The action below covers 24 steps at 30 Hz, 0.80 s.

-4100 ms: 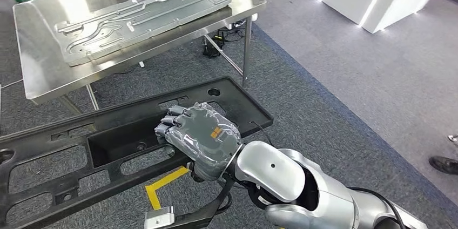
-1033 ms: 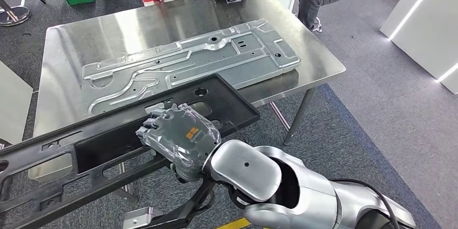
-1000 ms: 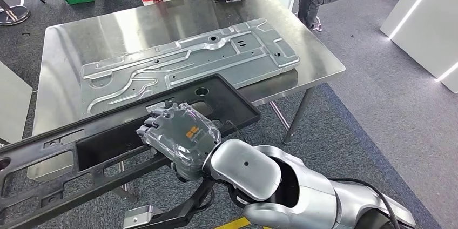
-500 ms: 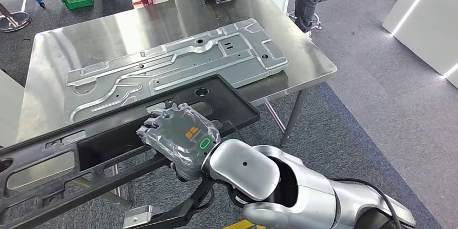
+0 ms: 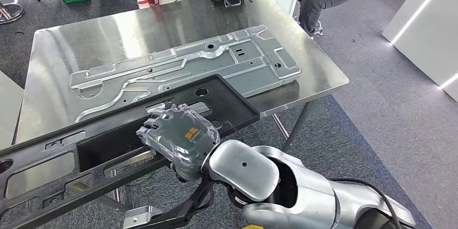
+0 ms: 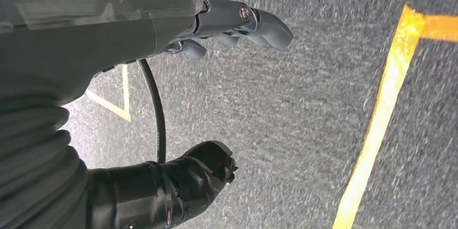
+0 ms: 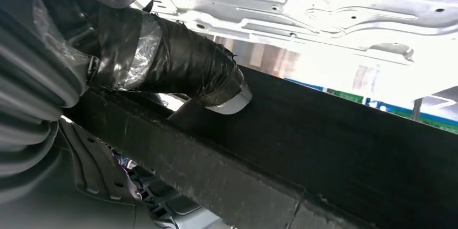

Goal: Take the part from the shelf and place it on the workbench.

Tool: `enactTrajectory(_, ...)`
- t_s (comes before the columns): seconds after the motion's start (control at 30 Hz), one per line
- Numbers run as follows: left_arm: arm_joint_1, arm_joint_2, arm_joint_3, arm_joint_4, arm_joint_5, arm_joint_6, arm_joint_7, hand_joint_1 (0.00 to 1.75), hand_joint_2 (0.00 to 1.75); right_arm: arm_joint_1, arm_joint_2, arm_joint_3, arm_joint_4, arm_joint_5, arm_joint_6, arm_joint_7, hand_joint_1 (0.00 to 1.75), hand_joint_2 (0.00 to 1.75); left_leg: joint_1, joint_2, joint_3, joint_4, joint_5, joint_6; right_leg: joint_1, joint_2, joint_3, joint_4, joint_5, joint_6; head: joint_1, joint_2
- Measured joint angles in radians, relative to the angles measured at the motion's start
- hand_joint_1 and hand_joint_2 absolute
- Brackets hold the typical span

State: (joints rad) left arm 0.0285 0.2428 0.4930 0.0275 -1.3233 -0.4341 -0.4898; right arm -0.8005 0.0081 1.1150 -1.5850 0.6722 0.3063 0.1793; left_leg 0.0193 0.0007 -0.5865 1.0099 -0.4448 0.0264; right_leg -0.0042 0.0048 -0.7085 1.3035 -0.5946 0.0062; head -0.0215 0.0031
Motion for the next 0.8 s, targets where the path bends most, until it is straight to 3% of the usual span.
enactTrajectory(0.03, 0.0, 0.0, 0.0, 0.0, 0.0, 0.0, 0.0, 0.0, 1.75, 0.0, 0.0, 0.0, 0.0, 0.0, 0.0, 0.0, 1.75, 1.75, 0.0, -0.001, 0.007, 0.003, -0.007, -0.001, 0.0, 0.0, 0.001, -0.029, 0.037, -0.002, 0.0, 0.0)
enactTrajectory(0.1, 0.001, -0.001, 0.0, 0.0, 0.0, 0.0, 0.0, 0.0, 1.75, 0.0, -0.001, 0.0, 0.001, 0.0, 0.0, 0.0, 1.75, 1.75, 0.0, -0.003, 0.023, 0.006, -0.023, -0.005, 0.003, 0.0, 0.042, -0.152, 0.124, -0.012, 0.0, 0.0)
enactTrajectory(0.17, 0.0, -0.003, 0.0, 0.0, -0.001, 0.0, 0.0, 0.0, 1.75, -0.002, -0.001, 0.0, 0.001, 0.0, 0.0, 0.0, 1.75, 1.75, -0.003, -0.004, 0.028, 0.009, -0.033, -0.015, 0.008, 0.0, 0.077, -0.24, 0.155, -0.024, 0.0, 0.0)
enactTrajectory(0.23, -0.001, -0.004, 0.001, 0.0, -0.002, 0.0, 0.0, 0.0, 1.75, -0.003, -0.001, 0.0, 0.001, 0.0, 0.0, 0.0, 1.75, 1.75, -0.003, -0.005, 0.028, 0.006, -0.035, -0.028, 0.014, 0.001, 0.086, -0.26, 0.148, -0.033, 0.0, 0.0)
enactTrajectory(0.33, -0.002, -0.004, 0.001, 0.0, -0.005, -0.001, -0.001, 0.0, 1.75, -0.005, 0.0, 0.0, 0.0, 0.003, 0.002, 0.0, 1.75, 1.75, 0.0, -0.004, 0.023, 0.032, -0.055, -0.043, 0.005, -0.001, 0.109, -0.284, 0.147, -0.046, -0.001, 0.0)
enactTrajectory(0.37, -0.002, -0.003, 0.001, 0.0, -0.007, -0.002, -0.001, 0.0, 1.75, -0.008, 0.0, 0.0, 0.0, 0.006, 0.006, 0.0, 1.75, 1.75, 0.001, -0.003, 0.002, 0.075, -0.074, -0.047, 0.001, -0.004, 0.119, -0.291, 0.145, -0.05, -0.002, 0.0)
enactTrajectory(0.43, -0.003, -0.002, 0.001, 0.0, -0.012, -0.005, -0.001, 0.0, 1.75, -0.013, 0.0, 0.002, 0.002, 0.01, 0.016, 0.0, 1.75, 1.75, 0.002, -0.003, -0.07, 0.202, -0.117, -0.054, 0.001, -0.013, 0.135, -0.294, 0.134, -0.055, -0.002, 0.0)
enactTrajectory(0.47, -0.003, -0.002, 0.001, 0.0, -0.014, -0.006, -0.001, 0.0, 1.75, -0.015, -0.001, 0.004, 0.003, 0.01, 0.02, 0.0, 1.75, 1.75, 0.003, -0.003, -0.104, 0.252, -0.123, -0.057, 0.001, -0.018, 0.142, -0.294, 0.127, -0.055, -0.002, 0.0)
enactTrajectory(0.5, -0.003, -0.002, 0.001, 0.0, -0.015, -0.007, -0.001, 0.0, 1.75, -0.015, -0.002, 0.005, 0.005, 0.01, 0.022, 0.0, 1.75, 1.75, 0.004, -0.002, -0.125, 0.27, -0.11, -0.059, 0.001, -0.024, 0.151, -0.294, 0.119, -0.054, -0.002, 0.0)
enactTrajectory(0.53, -0.003, -0.002, 0.001, 0.0, -0.015, -0.008, -0.001, 0.0, 1.75, -0.016, -0.003, 0.007, 0.007, 0.01, 0.023, 0.0, 1.75, 1.75, 0.005, 0.0, -0.127, 0.251, -0.077, -0.06, 0.0, -0.03, 0.162, -0.293, 0.11, -0.052, -0.002, 0.0)
enactTrajectory(0.6, -0.002, -0.001, 0.001, 0.0, -0.016, -0.009, -0.001, 0.0, 1.75, -0.018, -0.003, 0.008, 0.008, 0.011, 0.024, 0.0, 1.75, 1.75, 0.004, 0.025, -0.085, 0.13, 0.006, -0.058, 0.0, -0.044, 0.184, -0.293, 0.092, -0.045, -0.002, 0.0)
enactTrajectory(0.63, -0.003, -0.001, 0.001, 0.0, -0.016, -0.009, -0.001, 0.0, 1.75, -0.02, -0.003, 0.008, 0.008, 0.011, 0.024, 0.0, 1.75, 1.75, -0.001, 0.043, -0.059, 0.07, 0.029, -0.055, 0.002, -0.051, 0.192, -0.292, 0.082, -0.039, -0.002, 0.0)
enactTrajectory(0.7, -0.008, -0.001, 0.002, 0.0, -0.017, -0.009, -0.001, 0.0, 1.75, -0.025, -0.004, 0.008, 0.009, 0.011, 0.024, 0.0, 1.75, 1.75, -0.009, 0.063, -0.034, 0.014, 0.029, -0.039, 0.009, -0.067, 0.206, -0.293, 0.068, -0.026, -0.001, 0.0)
enactTrajectory(0.77, -0.011, -0.001, 0.005, 0.0, -0.021, -0.009, -0.001, 0.0, 1.75, -0.03, -0.005, 0.008, 0.01, 0.011, 0.024, 0.0, 1.75, 1.75, -0.01, 0.043, -0.027, 0.008, 0.017, -0.02, 0.012, -0.08, 0.219, -0.291, 0.061, -0.015, 0.0, 0.0)
enactTrajectory(0.8, -0.01, -0.001, 0.008, 0.0, -0.025, -0.009, -0.001, 0.0, 1.75, -0.032, -0.007, 0.008, 0.01, 0.011, 0.024, -0.001, 1.75, 1.75, -0.008, 0.032, -0.021, 0.006, 0.014, -0.013, 0.009, -0.075, 0.221, -0.279, 0.058, -0.01, 0.0, 0.0)
